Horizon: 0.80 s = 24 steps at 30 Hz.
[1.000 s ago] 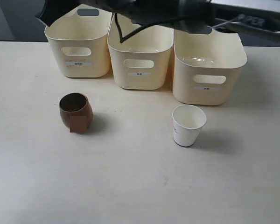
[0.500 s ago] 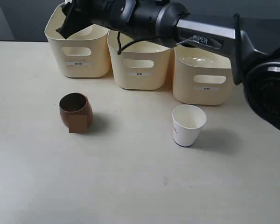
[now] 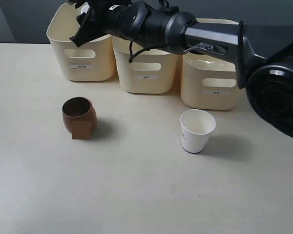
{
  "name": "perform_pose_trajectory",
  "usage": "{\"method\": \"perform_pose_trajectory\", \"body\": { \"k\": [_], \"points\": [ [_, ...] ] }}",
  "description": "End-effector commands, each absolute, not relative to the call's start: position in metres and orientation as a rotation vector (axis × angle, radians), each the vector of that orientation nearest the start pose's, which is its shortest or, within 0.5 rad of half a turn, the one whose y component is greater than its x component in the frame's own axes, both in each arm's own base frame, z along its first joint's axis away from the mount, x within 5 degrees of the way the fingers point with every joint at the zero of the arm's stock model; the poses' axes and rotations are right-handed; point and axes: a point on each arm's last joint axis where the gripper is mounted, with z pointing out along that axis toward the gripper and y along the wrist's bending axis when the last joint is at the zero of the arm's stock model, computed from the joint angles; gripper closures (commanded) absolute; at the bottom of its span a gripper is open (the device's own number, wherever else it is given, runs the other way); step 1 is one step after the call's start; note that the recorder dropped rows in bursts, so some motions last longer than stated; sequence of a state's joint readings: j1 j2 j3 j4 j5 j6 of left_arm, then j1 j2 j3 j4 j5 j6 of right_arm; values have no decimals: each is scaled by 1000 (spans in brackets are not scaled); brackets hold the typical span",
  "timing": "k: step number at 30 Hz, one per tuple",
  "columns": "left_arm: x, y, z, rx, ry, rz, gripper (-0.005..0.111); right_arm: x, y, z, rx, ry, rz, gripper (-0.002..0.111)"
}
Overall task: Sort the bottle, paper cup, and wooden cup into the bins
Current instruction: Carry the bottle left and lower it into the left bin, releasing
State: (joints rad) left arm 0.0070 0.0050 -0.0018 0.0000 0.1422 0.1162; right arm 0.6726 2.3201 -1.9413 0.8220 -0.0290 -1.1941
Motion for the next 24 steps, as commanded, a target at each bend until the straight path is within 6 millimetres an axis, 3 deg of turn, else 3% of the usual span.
{"method": "perform_pose_trajectory", "body": {
  "k": [1,15,20,24],
  "points": [
    [56,0,201,87,1617,94,107,438,341,232,-865,1605,189,71],
    [56,0,201,87,1617,94,107,438,341,232,-860,1609,195,69],
    [56,0,201,87,1617,94,107,439,341,232,-839,1616,203,44],
    [56,0,201,87,1617,94,107,439,341,233,-821,1621,208,45]
  ]
}}
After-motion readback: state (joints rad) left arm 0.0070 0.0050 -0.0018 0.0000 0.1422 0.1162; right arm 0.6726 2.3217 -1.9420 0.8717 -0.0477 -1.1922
